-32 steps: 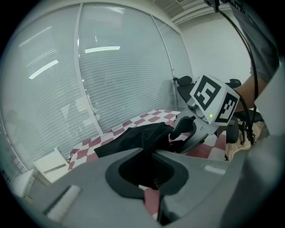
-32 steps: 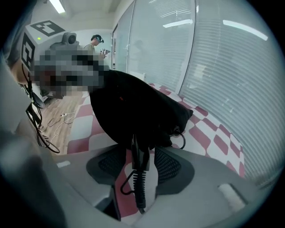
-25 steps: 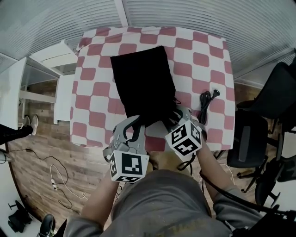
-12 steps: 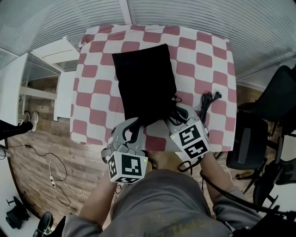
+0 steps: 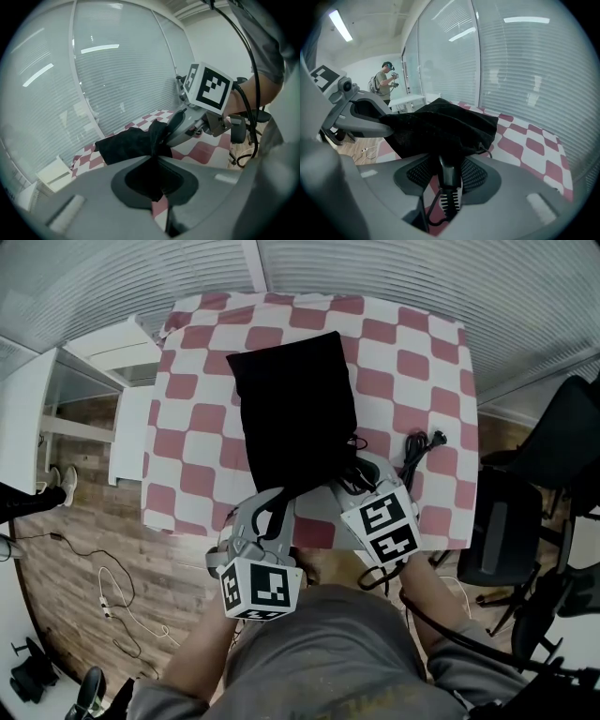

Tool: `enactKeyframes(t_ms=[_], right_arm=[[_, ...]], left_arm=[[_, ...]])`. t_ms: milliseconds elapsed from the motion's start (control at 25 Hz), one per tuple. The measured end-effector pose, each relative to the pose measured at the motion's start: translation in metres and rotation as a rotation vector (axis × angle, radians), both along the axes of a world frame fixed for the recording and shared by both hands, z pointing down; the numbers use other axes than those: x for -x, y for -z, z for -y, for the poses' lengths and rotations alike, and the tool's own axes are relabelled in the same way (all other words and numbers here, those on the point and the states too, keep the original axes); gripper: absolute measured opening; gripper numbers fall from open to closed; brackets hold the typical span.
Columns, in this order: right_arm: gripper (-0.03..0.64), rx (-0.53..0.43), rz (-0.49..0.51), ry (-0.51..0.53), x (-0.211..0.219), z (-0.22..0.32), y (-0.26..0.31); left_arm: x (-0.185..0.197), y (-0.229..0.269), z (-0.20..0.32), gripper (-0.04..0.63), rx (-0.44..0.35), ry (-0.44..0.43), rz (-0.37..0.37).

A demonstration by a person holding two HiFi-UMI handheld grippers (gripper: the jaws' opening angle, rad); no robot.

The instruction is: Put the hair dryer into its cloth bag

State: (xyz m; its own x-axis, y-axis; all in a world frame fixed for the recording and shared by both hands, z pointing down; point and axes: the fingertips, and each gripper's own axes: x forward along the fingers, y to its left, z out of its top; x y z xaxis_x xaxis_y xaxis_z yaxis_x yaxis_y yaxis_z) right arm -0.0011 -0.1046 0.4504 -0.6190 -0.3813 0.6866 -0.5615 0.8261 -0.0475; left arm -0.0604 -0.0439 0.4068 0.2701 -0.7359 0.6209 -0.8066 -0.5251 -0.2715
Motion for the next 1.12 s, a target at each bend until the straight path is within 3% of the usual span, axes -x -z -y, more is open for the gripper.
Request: enactKeyframes(t_ms=[120, 280, 400, 600, 760, 880, 1000, 1120], right_arm=[[0.185, -0.022, 0.030, 0.008, 0.000, 0.002, 0.007], [0.184, -0.075, -0.009, 0.058, 0.001, 0.003, 0.011], [0.184, -0.063, 0.021, 0.041, 0.001, 0.006, 0.014], [0.183, -0.066, 0.039, 0.024, 0.006, 0.010, 0.017], [0.183, -0.073, 0.046, 0.018, 0.006, 0.011, 0.019], [0.183, -0.080, 0.053, 0.024, 0.007, 0.010, 0.021], [0.183, -0.093, 0.057, 0.029, 0.007, 0.010, 0.025], [0.183, -0.101, 0.045, 0.021, 0.008, 0.012, 0.025]], left_arm=[[0.016, 0.003, 0.008, 0.008, -0.007, 0.054, -0.033], [0.029, 0.011, 0.013, 0.022, -0.045, 0.082, -0.045], [0.028, 0.016, 0.008, 0.152, -0.089, 0.100, -0.049], [0.040, 0.017, 0.002, 0.209, -0.133, 0.219, -0.047], [0.047, 0.003, 0.006, 0.217, -0.110, 0.248, -0.023], [0.052, -0.010, 0.008, 0.195, -0.077, 0.261, -0.007], [0.058, -0.014, 0.013, 0.016, -0.059, 0.260, 0.008], [0.056, -0.017, 0.013, 0.005, -0.033, 0.222, 0.017]])
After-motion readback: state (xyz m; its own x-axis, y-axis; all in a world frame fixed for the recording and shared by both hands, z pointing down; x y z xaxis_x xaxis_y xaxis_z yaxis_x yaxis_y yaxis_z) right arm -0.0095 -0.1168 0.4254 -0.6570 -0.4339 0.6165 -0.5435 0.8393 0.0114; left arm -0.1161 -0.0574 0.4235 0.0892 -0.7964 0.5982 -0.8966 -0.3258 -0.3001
